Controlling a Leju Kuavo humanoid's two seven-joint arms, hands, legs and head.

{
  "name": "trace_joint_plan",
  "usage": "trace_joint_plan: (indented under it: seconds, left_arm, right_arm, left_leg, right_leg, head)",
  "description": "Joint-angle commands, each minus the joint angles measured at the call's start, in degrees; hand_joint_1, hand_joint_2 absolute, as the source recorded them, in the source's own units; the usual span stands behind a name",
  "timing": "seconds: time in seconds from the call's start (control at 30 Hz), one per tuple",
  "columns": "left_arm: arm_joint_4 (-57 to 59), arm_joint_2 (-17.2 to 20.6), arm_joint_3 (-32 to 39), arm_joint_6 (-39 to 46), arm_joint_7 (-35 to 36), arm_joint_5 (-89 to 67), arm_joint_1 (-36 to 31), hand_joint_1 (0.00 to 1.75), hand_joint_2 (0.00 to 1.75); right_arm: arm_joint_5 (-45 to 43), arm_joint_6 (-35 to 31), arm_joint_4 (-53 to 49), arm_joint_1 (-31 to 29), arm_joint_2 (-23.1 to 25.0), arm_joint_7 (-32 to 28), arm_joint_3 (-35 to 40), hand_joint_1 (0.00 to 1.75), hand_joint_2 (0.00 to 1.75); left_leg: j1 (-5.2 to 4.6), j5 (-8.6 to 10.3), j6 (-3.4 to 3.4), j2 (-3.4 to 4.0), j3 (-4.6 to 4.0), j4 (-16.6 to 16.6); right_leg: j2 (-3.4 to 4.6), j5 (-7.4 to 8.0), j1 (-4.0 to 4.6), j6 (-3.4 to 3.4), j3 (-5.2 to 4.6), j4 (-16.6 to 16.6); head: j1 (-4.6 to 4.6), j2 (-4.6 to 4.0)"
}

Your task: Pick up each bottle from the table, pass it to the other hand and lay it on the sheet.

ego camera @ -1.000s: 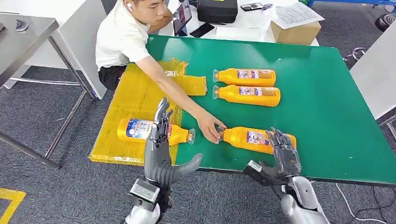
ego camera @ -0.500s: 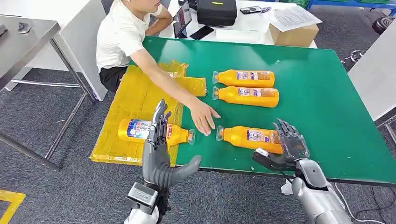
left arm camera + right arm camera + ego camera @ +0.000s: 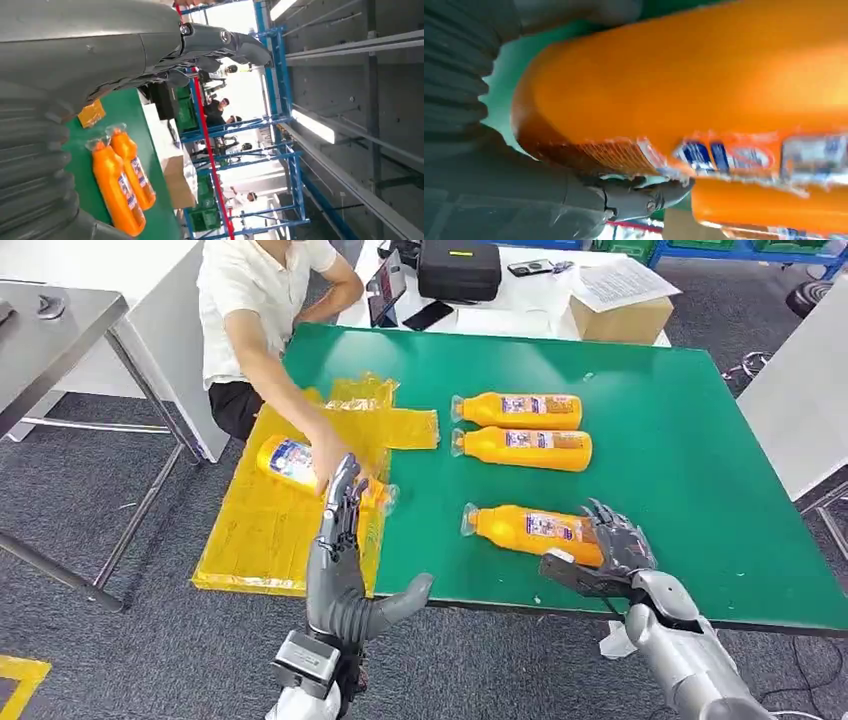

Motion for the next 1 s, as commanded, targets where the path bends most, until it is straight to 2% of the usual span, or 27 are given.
trace_joint_plan:
  seconds: [0.03,0.07,0.13,0.33,0.43,0.5,0.53,0.6,0.7,0.73,0.77,0.8,0.87,0.9,1.0]
  left_arm:
    - [1.4,1.5,-1.8,-0.9,0.9,0.3,-0.8,0.00,1.75]
    - [1.5,1.8,-2.2,-1.3,1.0,0.2,-1.1,0.00,1.75]
    - [1.4,1.6,-2.1,-1.8,1.1,0.3,-0.9,0.00,1.75]
    - [1.6,2.1,-2.2,-2.0,1.1,0.1,-1.4,0.00,1.75]
    - [1.6,2.3,-2.4,-2.4,1.3,0.2,-1.5,0.00,1.75]
    - [1.6,1.9,-1.9,-2.2,1.4,0.5,-1.4,0.00,1.75]
    - [1.8,1.6,-1.3,-1.9,1.5,1.3,-1.2,0.00,1.75]
    - [3.3,1.0,0.7,-2.6,3.7,6.0,-0.7,0.00,1.75]
    - [7.9,0.3,6.7,-11.3,15.1,25.8,2.2,0.00,1.75]
    - [8.9,0.6,6.7,-12.3,13.9,26.4,2.7,0.00,1.75]
    - [9.4,0.8,6.7,-12.7,13.1,26.6,2.9,0.00,1.75]
    - [9.5,0.7,6.7,-12.7,12.9,26.7,3.0,0.00,1.75]
    - [9.5,0.5,7.0,-13.0,14.8,29.4,3.3,0.00,1.75]
    - [10.7,1.4,6.5,-13.5,16.2,31.7,3.2,0.00,1.75]
    - [13.4,2.8,5.3,-18.3,17.3,36.6,4.0,0.00,1.75]
  right_arm:
    - [-4.9,7.2,8.5,2.0,-1.2,-1.7,1.8,1.75,1.75]
    - [-5.3,8.2,8.8,1.9,-1.4,-1.0,1.9,1.75,1.75]
    - [-5.5,9.6,9.0,2.0,-2.2,0.0,2.8,1.75,1.75]
    - [-6.2,10.1,9.1,2.8,-2.7,0.0,2.6,1.75,1.75]
    - [-11.9,11.7,6.6,5.6,-2.4,-4.2,-0.1,1.75,1.75]
    - [-18.1,11.4,2.6,8.8,-1.2,-8.5,-3.4,1.75,1.75]
    - [-19.5,11.1,0.8,9.8,-0.5,-9.1,-4.1,1.75,1.75]
    - [-22.7,9.2,-5.5,12.3,1.9,-10.2,-6.4,1.75,1.75]
    - [-30.1,10.8,-16.2,15.1,5.9,-13.7,-9.3,1.75,1.75]
    - [-30.2,11.1,-17.7,15.2,6.3,-12.4,-9.0,1.75,1.75]
    - [-30.1,11.1,-18.3,15.3,6.4,-11.8,-8.8,1.75,1.75]
    - [-30.2,11.2,-18.5,15.4,6.3,-11.6,-8.7,1.75,1.75]
    - [-31.7,11.9,-18.7,15.3,6.3,-13.1,-8.9,1.75,1.75]
    - [-35.1,13.7,-20.5,15.2,7.6,-16.3,-9.4,1.75,1.75]
    - [-40.7,16.9,-27.8,16.4,10.6,-17.0,-8.6,1.75,1.75]
  left_leg:
    - [0.10,0.10,-0.12,-0.28,0.02,-0.1]
    - [0.09,0.23,0.09,-0.26,0.15,-0.2]
    - [0.10,0.12,0.09,-0.12,0.28,-0.1]
    - [0.14,0.11,0.04,-0.54,0.39,-0.2]
    - [0.14,0.03,0.04,-0.45,0.45,-0.1]
    - [0.16,-0.02,0.07,-0.53,0.57,-0.2]
    - [0.20,-0.01,0.07,-0.67,0.58,-0.2]
    - [0.20,-0.11,0.11,-0.47,0.70,-0.2]
    - [0.23,-0.30,0.09,-0.15,0.75,-0.2]
    - [0.23,-0.36,0.01,0.11,0.87,-0.3]
    - [0.19,-0.38,-0.02,0.08,0.89,-0.3]
    - [0.22,-0.41,-0.10,0.48,1.03,-0.4]
    - [0.18,-0.41,-0.08,0.18,0.87,-0.2]
    - [0.20,-0.48,-0.04,0.29,0.76,-0.1]
    - [0.18,-0.41,-0.12,0.35,0.56,-0.2]
  right_leg:
    - [-0.29,0.00,0.11,-0.13,0.16,-0.2]
    - [-0.28,0.04,0.09,-0.21,0.32,-0.2]
    - [-0.14,0.07,0.11,-0.10,0.43,-0.1]
    - [-0.44,-0.13,0.14,-0.01,0.69,-0.3]
    - [-0.38,-0.16,0.14,0.01,0.77,-0.2]
    - [-0.46,-0.21,0.15,0.06,0.93,-0.3]
    - [-0.59,-0.22,0.19,0.03,1.00,-0.5]
    - [-0.40,-0.24,0.19,0.08,1.09,-0.5]
    - [-0.08,-0.22,0.21,0.06,1.17,-0.4]
    - [0.20,-0.12,0.22,0.02,1.63,-0.6]
    - [0.13,-0.19,0.18,-0.02,1.63,-0.5]
    - [0.53,-0.11,0.20,-0.09,1.68,-0.5]
    - [0.24,-0.19,0.16,-0.03,1.60,-0.4]
    - [0.34,-0.20,0.18,0.05,1.44,-0.3]
    - [0.39,-0.18,0.16,-0.04,1.17,-0.3]
  head:
    - [0.02,0.00]
    - [0.02,0.00]
    - [0.00,0.00]
    - [0.00,0.00]
    - [0.00,0.00]
    - [0.02,0.00]
    - [0.02,0.00]
    - [0.04,0.00]
    - [0.02,0.00]
    - [0.04,0.00]
    - [0.07,0.00]
    - [0.02,0.00]
    - [0.04,0.00]
    - [-0.04,0.00]
    - [0.00,0.00]
